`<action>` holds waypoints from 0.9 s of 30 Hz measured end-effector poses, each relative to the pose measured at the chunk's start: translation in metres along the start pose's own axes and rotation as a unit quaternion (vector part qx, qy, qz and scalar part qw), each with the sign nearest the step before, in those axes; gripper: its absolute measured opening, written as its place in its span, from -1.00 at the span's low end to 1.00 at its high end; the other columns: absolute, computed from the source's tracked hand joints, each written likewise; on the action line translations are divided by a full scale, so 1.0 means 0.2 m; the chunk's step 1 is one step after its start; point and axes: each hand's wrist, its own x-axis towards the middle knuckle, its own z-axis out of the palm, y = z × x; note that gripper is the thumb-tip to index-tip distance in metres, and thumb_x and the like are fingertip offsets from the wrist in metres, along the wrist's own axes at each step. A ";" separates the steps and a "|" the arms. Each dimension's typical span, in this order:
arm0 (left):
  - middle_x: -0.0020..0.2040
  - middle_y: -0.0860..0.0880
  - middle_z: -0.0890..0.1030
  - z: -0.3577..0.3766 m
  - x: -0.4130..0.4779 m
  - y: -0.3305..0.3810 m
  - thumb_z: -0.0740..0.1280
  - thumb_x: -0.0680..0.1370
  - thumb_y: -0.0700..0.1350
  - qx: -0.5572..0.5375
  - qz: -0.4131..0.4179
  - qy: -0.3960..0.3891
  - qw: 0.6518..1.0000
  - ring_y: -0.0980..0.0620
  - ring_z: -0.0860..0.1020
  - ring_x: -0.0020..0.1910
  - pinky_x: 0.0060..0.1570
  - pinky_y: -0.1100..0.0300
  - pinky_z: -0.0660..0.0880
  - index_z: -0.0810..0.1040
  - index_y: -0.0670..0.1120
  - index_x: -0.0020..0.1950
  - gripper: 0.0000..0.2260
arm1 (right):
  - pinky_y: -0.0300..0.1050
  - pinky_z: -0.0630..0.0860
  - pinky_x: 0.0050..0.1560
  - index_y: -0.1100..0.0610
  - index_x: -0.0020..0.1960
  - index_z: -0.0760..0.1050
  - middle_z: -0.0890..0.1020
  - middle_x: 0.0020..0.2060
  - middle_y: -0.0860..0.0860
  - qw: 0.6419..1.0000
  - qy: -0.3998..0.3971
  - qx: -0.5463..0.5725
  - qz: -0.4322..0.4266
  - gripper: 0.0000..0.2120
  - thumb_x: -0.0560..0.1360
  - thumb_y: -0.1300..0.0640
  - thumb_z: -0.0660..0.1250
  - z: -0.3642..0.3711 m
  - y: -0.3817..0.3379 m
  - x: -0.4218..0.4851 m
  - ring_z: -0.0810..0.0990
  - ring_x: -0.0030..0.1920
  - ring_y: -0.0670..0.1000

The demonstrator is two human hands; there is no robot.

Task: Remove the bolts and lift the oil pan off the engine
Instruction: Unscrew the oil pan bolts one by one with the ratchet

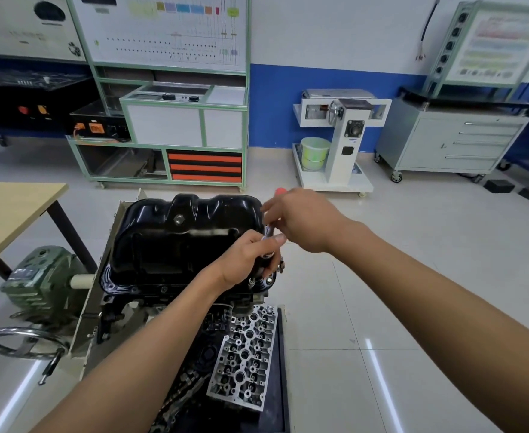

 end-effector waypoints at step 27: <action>-0.45 -0.19 0.42 0.01 0.06 0.01 0.21 0.55 0.14 -0.044 -0.013 0.182 0.982 -0.10 0.38 -0.42 -0.32 0.16 0.38 0.44 -0.18 -0.44 -0.51 | -0.25 0.38 -0.45 0.11 -0.33 0.68 0.56 -0.54 -0.07 0.968 -0.102 0.220 0.067 -0.71 0.47 -0.04 0.50 -0.05 -0.08 -0.19 0.43 -0.52 -0.08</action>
